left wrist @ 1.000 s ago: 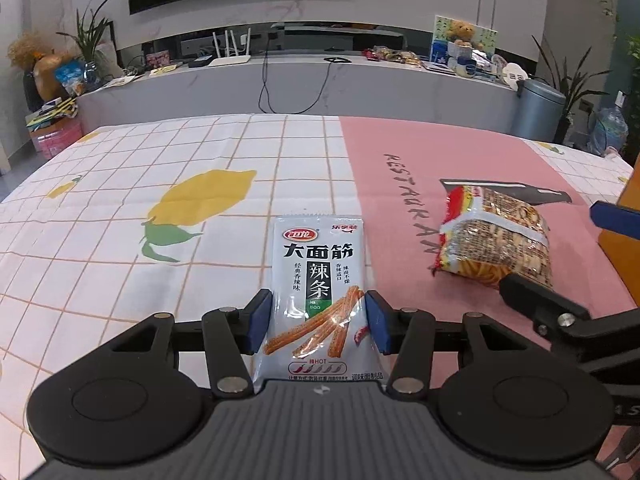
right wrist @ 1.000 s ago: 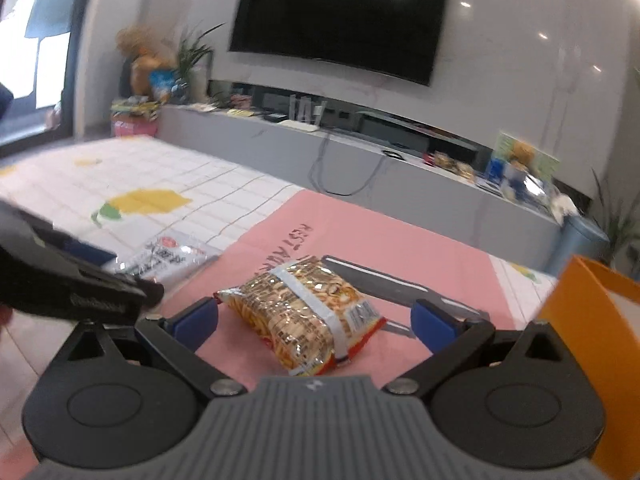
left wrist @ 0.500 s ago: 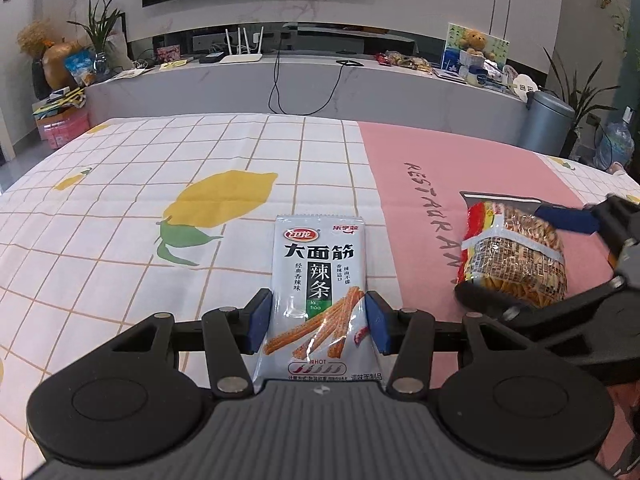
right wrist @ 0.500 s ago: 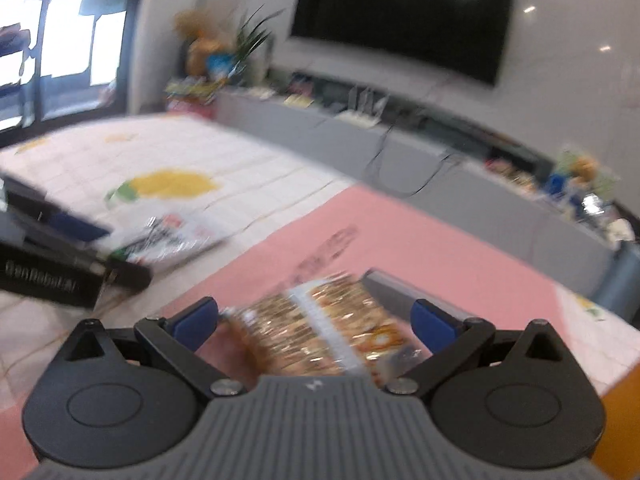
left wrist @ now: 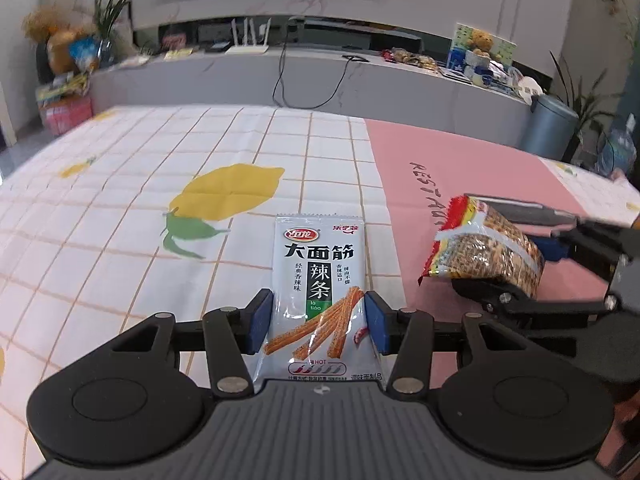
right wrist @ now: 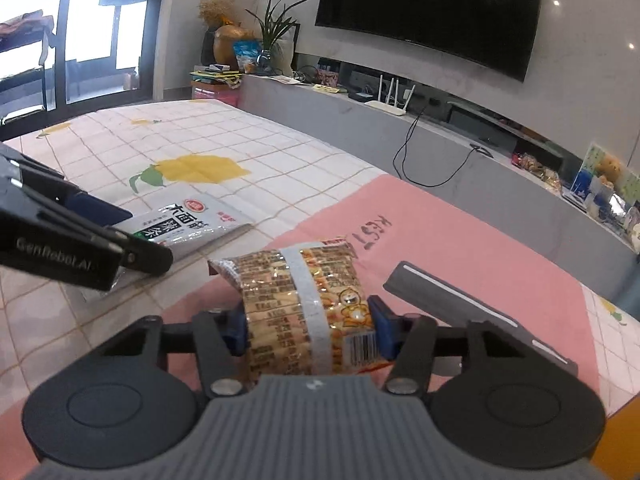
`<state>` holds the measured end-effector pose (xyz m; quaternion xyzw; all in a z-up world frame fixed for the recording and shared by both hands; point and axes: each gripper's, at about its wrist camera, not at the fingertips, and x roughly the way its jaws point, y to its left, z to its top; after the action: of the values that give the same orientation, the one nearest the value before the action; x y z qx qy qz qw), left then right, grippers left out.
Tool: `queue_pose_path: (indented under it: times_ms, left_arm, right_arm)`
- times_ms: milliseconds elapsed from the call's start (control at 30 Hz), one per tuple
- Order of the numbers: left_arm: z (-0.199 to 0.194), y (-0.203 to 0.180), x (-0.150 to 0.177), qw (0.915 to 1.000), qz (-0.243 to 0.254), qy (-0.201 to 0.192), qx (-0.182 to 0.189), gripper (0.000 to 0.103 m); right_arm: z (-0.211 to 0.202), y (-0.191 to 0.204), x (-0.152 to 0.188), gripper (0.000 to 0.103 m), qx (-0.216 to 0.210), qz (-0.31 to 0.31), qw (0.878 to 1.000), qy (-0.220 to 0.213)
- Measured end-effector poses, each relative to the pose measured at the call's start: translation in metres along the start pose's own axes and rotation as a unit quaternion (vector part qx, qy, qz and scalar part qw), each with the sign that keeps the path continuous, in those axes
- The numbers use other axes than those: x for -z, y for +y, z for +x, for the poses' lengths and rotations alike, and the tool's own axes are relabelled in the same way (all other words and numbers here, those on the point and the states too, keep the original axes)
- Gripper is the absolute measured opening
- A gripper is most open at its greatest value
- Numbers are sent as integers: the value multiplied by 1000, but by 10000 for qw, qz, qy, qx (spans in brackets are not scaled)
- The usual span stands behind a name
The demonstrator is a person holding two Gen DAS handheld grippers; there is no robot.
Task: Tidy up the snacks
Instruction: 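Grasp the gluten strip pack with the left gripper while the right grasps the noodle bag, then lift both packs and carry them over the box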
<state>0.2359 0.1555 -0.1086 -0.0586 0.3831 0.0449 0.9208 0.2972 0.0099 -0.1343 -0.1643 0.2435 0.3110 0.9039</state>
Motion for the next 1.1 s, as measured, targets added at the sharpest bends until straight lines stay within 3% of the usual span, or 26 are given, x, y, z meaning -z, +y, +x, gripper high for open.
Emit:
queue_pose_path:
  times_ms: [133,433,767,1100]
  left_arm:
    - [-2,11,-4,9989,-383,121,227,55]
    - [-14,20,-7,9979,-586,185,196,55]
    - [-41,12,-8,9995,-206,-191,131,54]
    - [-84,4,-19,9971,-280,-549,449,54]
  right_arm:
    - [-7,7,3,49,25,-23,10000,-11]
    - [-22,25,9,46,176,-35,9998,-91]
    - [-74,41,24,46,-36,762,9950,-647]
    - [-128,38,-5,46,230,1572,9810,-1118]
